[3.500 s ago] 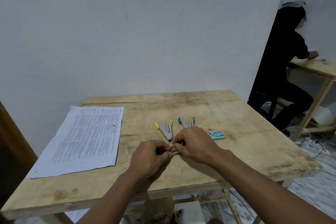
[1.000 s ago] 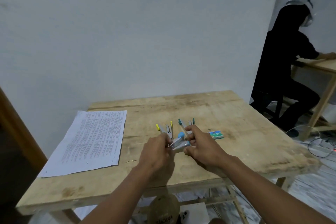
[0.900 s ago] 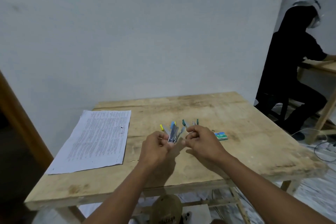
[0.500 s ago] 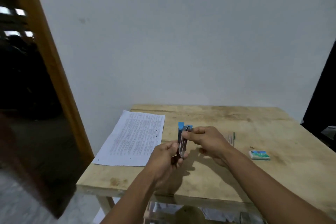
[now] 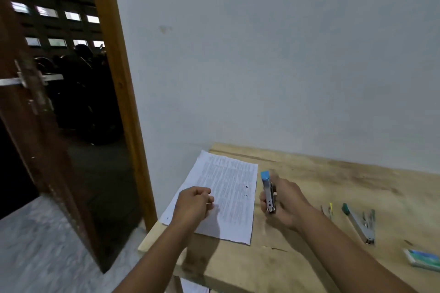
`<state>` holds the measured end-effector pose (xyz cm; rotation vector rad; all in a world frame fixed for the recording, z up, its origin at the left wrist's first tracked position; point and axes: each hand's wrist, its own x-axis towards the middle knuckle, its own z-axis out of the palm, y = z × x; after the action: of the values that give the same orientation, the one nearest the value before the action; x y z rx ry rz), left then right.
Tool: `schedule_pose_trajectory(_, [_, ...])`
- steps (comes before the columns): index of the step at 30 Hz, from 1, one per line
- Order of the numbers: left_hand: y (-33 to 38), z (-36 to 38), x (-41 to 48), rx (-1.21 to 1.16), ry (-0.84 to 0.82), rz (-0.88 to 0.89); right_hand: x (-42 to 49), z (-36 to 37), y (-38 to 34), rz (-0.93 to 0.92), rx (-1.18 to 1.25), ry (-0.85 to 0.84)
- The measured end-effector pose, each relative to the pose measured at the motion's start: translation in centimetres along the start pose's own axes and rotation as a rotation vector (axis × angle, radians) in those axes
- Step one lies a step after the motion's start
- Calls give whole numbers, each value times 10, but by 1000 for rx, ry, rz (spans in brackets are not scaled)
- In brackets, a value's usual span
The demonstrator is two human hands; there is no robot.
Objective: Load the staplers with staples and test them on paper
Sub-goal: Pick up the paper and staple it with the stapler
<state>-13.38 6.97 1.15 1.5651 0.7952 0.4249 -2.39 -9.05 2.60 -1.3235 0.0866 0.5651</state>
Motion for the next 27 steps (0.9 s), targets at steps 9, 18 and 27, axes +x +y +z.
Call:
schedule_pose_trajectory(9, [-3, -20, 78, 756, 112, 198, 74, 15, 25, -207, -977, 291])
schedule_pose_trajectory(18, [6, -24, 118, 529, 2, 77, 103, 17, 25, -194, -1036, 155])
schedule_pose_trajectory(27, [19, -43, 83, 107, -262, 70, 73, -16, 4, -110, -346, -33])
